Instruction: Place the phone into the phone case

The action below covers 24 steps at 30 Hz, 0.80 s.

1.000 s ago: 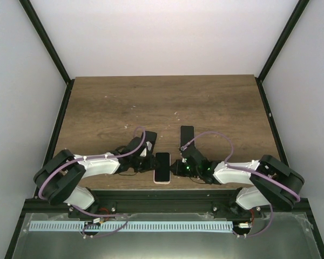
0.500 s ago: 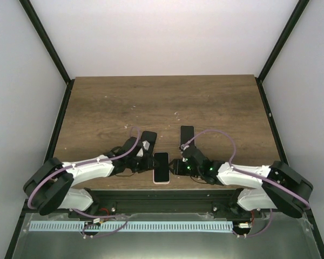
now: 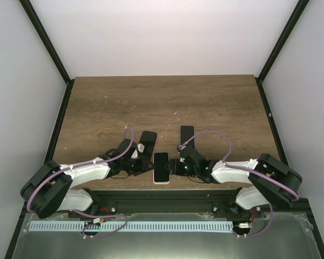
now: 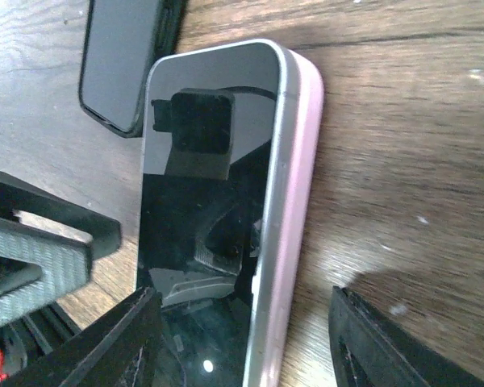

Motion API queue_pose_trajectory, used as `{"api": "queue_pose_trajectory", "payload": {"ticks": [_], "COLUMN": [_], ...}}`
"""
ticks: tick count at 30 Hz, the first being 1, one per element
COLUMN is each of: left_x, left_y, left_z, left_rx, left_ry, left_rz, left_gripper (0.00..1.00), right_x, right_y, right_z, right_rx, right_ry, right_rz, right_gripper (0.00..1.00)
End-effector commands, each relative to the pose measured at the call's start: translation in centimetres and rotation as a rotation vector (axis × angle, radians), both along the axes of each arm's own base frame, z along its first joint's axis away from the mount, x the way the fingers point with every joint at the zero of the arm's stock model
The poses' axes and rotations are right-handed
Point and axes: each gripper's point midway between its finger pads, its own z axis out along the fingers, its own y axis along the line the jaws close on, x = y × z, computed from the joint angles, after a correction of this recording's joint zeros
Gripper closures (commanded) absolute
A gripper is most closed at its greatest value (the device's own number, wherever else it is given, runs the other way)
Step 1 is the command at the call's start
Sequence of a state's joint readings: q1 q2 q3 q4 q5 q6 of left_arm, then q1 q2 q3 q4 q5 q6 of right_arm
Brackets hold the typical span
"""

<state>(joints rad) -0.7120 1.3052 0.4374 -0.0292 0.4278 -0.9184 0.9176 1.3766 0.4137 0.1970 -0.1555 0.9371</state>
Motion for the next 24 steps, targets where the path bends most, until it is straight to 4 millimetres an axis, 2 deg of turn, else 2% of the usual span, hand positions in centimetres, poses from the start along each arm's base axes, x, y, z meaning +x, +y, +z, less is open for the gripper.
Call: {"api": "queue_pose_trajectory", "payload": {"ticks": [1,9,16,19,24], "left_x": [-0.2,-0.5,-0.7,-0.8,-1.0], "left_y": [-0.6,-1.1,-0.9,-0.8,-0.9], "left_z": [-0.2,-0.9,-1.0,-0.9,-0.5], "left_rx": [-0.054,-0.080,-0.074,-0.075,-0.098], "left_ry": [0.008,0.023,0.022,0.025,0.026], "left_rz": [-0.012,-0.039,-0.043,-0.041,-0.030], "left_gripper": [0.55,0.60,0.65,0.65,0.61], "right_x": [0.6,0.3,0.3,0.2,-0.1], "right_y": [1.7,3.4,4.8,4.8,4.9], "right_z": [0.8,1.4,4.8,6.3,7.5], "right_rx": [0.071,0.148,0.321,0.396,0.448], "right_ry": [-0.003,0.022,0.001,-0.011,-0.018], "right_rz": [0.017,0.068,0.109,0.117,0.130], "right_gripper": [0.41,0.37,0.36,0.36,0.36]}}
